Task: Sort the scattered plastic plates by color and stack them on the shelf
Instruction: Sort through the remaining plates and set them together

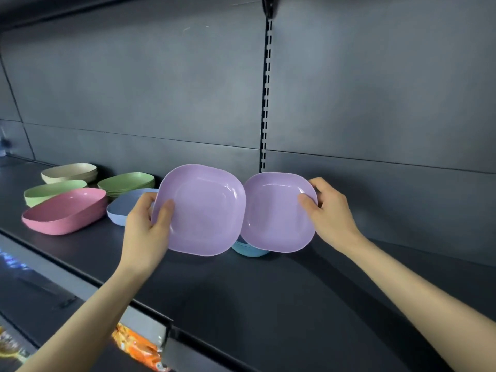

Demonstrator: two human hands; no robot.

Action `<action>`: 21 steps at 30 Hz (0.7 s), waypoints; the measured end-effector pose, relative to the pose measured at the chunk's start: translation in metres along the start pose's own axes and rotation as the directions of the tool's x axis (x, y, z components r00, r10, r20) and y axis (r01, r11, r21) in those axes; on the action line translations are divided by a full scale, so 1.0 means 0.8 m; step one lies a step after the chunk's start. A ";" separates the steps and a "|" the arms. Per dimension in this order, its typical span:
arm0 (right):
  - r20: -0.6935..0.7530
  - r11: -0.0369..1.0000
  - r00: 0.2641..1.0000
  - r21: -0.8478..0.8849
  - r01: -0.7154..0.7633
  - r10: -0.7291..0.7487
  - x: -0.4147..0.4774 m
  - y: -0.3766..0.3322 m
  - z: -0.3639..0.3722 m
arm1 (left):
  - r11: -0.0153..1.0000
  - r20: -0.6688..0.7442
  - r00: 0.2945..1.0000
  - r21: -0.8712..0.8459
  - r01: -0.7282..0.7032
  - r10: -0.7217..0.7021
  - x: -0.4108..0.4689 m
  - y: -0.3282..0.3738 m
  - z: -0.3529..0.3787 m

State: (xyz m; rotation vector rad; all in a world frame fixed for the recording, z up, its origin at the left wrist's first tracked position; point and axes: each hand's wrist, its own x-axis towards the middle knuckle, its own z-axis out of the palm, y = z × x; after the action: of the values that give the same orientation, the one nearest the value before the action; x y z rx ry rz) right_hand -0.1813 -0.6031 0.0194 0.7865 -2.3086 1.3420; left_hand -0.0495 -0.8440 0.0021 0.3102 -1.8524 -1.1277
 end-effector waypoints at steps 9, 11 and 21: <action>-0.270 0.983 0.951 -0.061 -0.173 0.150 0.013 -0.029 0.061 | 0.995 0.133 0.989 -0.081 -0.055 0.066 0.114 -0.077 -0.026; -0.326 0.975 0.928 -0.067 -0.212 0.180 0.010 -0.033 0.071 | 0.995 0.184 0.981 -0.090 -0.042 0.057 0.132 -0.091 -0.024; -0.381 0.946 0.903 -0.166 -0.277 0.198 0.024 -0.049 0.096 | 0.999 0.395 0.919 -0.046 0.023 -0.003 0.183 -0.133 0.012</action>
State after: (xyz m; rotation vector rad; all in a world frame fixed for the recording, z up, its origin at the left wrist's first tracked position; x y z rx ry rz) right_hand -0.1740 -0.6914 0.0192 0.1686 -2.2476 1.1820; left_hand -0.1622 -0.9861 -0.0012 0.0650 -2.1699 -1.3170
